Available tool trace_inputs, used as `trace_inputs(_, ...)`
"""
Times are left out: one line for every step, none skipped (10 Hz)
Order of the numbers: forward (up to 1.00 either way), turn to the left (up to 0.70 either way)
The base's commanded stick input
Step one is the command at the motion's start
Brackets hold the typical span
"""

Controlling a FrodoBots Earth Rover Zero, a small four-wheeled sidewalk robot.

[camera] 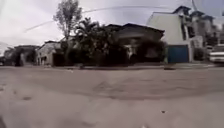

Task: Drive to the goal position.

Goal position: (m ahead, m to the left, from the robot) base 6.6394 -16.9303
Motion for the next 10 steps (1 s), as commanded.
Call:
trace_inputs(0.02, 0.0)
trace_inputs(0.0, 0.0)
trace_inputs(-0.63, 0.0)
trace_inputs(-0.69, 0.27)
trace_inputs(-0.69, 0.35)
trace_inputs(-0.69, 0.35)
trace_inputs(-0.7, 0.35)
trace_inputs(-0.7, 0.35)
trace_inputs(-0.7, 0.35)
trace_inputs(-0.7, 0.35)
